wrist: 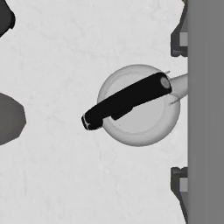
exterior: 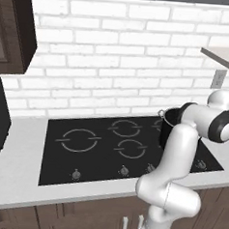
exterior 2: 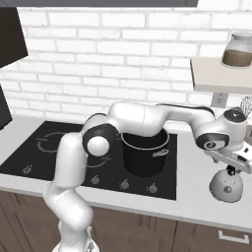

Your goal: Pick the kettle from the counter and place it on a stove burner. Then turn the burner on.

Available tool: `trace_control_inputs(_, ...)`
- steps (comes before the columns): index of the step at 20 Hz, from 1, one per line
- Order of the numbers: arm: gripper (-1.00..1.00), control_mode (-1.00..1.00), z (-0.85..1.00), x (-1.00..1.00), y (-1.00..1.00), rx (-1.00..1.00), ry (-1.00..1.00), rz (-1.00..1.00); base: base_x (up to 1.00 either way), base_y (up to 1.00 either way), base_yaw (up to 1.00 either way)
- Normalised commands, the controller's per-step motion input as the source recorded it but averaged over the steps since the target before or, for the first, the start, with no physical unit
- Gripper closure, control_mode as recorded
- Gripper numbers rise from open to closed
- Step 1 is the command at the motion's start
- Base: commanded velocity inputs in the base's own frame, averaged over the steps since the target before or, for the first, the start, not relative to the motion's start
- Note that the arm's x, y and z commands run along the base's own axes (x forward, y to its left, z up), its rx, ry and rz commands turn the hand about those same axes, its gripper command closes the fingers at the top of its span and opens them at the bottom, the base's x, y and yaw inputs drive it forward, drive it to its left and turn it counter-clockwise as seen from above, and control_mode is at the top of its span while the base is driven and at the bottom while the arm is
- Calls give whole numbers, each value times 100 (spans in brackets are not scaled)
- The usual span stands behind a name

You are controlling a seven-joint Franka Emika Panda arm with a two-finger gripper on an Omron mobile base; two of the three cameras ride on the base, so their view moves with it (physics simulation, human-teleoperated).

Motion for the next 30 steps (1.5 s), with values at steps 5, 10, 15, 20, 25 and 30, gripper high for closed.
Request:
trace_control_inputs(5, -100, -100, -2, 15, -18, 0, 6, 3, 0, 0, 0)
trace_control_inputs(10, -100, -100, -5, 21, -9, 2, 1, 1, 0, 0, 0)
trace_control_inputs(15, -100, -100, -3, 1, -13, 8, 0, 0, 0, 0, 0)
trace_control_inputs(20, -100, -100, -4, 0, -7, 1, 0, 0, 0, 0, 0)
trace_control_inputs(25, -100, -100, -20, 0, -5, 0, 0, 0, 0, 0, 0)
trace_control_inputs(30, -100, -100, -23, 0, 0, 0, 1, 0, 0, 0, 0)
